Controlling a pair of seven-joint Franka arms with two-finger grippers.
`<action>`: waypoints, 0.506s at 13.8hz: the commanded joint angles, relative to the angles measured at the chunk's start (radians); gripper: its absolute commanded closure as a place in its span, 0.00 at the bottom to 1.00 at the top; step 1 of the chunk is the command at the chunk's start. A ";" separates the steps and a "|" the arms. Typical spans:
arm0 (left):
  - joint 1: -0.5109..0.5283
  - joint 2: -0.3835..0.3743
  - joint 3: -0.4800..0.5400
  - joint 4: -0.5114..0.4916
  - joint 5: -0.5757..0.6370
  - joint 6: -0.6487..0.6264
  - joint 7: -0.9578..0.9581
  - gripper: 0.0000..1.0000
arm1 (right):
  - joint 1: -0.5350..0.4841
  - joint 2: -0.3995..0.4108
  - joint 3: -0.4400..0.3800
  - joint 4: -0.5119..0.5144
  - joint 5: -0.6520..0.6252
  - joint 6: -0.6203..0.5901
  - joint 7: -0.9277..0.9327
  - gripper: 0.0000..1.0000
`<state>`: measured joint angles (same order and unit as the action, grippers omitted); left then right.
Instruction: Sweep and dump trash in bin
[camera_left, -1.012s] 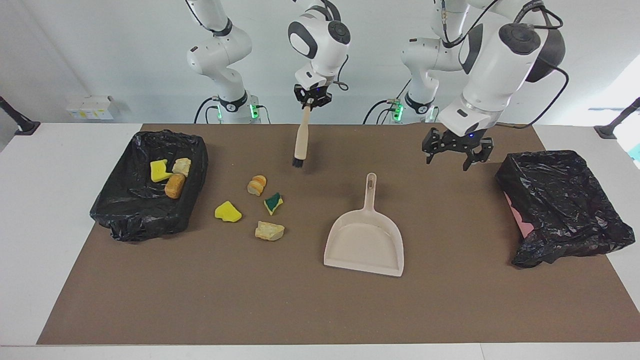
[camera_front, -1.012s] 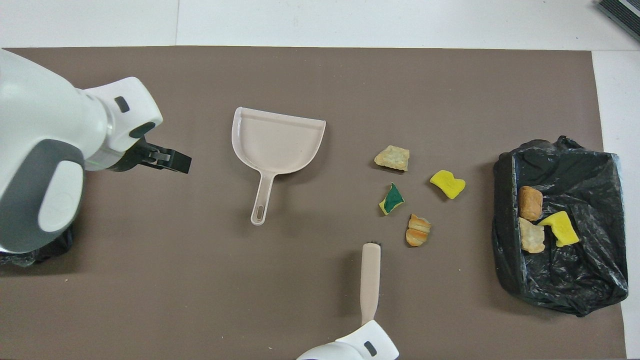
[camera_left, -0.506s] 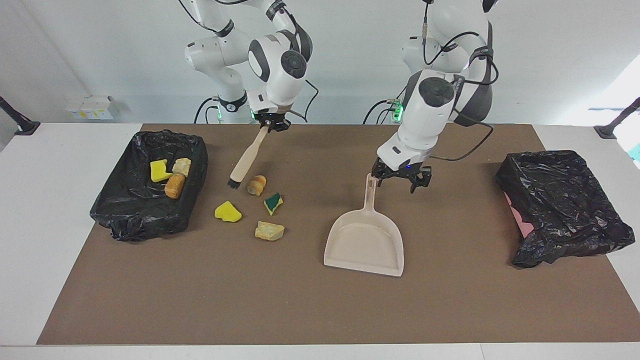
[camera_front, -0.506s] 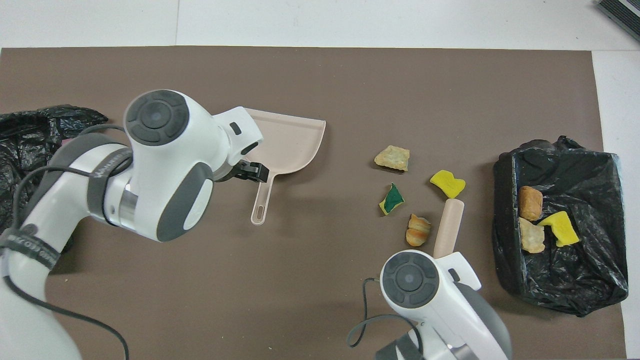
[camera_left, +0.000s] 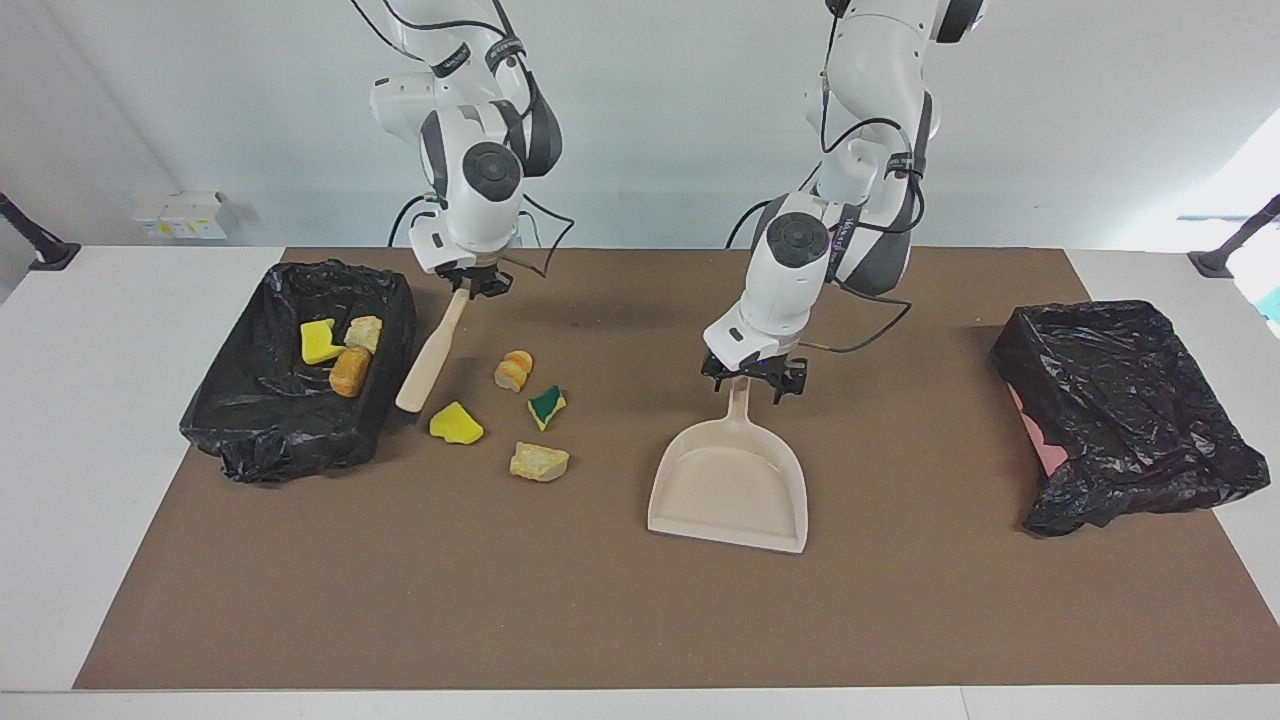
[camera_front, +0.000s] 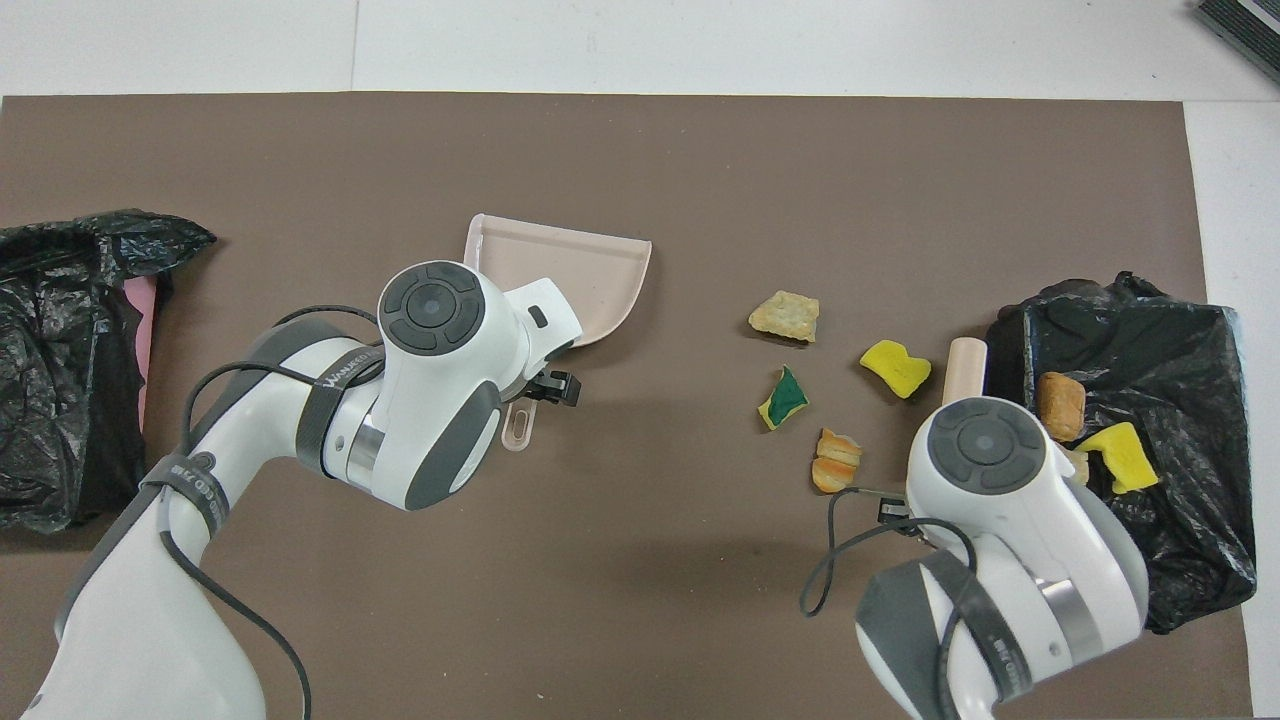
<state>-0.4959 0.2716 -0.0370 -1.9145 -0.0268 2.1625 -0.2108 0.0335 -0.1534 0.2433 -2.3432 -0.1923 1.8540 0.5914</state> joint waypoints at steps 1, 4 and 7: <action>-0.023 -0.038 0.017 -0.035 -0.005 -0.013 -0.007 0.03 | -0.021 0.052 0.019 0.004 -0.001 0.066 -0.038 1.00; -0.026 -0.037 0.017 -0.024 -0.005 -0.038 -0.007 0.90 | -0.020 0.095 0.019 0.028 0.042 0.110 -0.091 1.00; -0.024 -0.029 0.019 0.011 -0.004 -0.039 0.002 1.00 | 0.031 0.153 0.021 0.058 0.088 0.111 -0.168 1.00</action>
<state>-0.5036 0.2608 -0.0366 -1.9129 -0.0267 2.1425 -0.2107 0.0361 -0.0430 0.2583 -2.3148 -0.1365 1.9629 0.4861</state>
